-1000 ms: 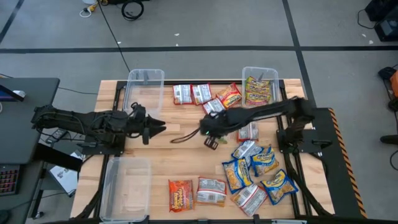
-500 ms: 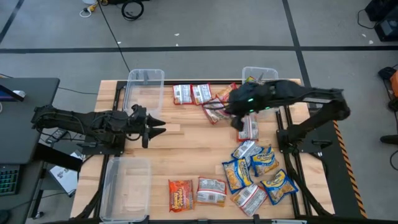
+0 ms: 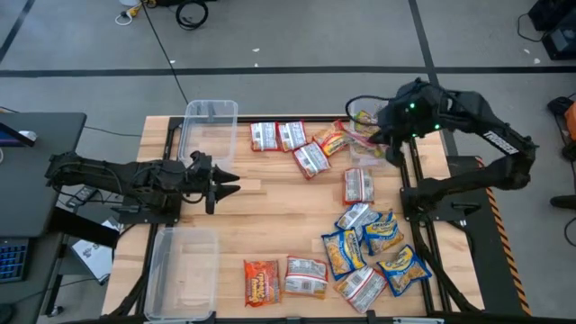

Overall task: Sort Maruchan noodles
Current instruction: Put the green noodle pack into the top right transparent bin

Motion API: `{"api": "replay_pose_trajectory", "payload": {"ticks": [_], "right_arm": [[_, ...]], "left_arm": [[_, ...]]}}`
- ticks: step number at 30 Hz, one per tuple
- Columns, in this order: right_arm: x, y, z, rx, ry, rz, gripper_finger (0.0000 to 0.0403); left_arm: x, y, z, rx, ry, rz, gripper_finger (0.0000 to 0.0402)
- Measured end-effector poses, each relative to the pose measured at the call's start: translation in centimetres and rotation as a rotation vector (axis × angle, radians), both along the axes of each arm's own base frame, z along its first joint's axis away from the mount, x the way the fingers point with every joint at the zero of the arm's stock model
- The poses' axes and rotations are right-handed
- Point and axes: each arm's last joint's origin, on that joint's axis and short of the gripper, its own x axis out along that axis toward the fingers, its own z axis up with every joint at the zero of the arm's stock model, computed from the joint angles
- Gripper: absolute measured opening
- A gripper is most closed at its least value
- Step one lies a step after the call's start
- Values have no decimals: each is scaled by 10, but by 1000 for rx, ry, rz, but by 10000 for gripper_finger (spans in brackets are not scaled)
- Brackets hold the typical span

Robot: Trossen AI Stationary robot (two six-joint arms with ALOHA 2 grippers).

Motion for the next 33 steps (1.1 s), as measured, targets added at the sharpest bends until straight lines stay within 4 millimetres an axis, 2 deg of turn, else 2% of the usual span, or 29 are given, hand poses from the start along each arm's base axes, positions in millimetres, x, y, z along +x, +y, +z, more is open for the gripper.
{"api": "replay_pose_trajectory", "payload": {"ticks": [3,5,8,13,19,27,33], "right_arm": [[-5,-10,-4,-15,51,64,0],[0,-15,-8,-32,49,90,0],[-2,-20,-16,-124,76,139,0],[-6,-34,-49,-148,224,123,0],[-14,-45,-81,-114,273,59,0],[-29,-39,-90,-138,299,-3,0],[-41,-28,-101,-84,335,-19,0]], "left_arm": [[0,0,0,0,0,0,180],[0,0,0,0,0,0,180],[0,0,0,0,0,0,180],[0,0,0,0,0,0,180],[0,0,0,0,0,0,180],[0,0,0,0,0,0,180],[0,0,0,0,0,0,180]]}}
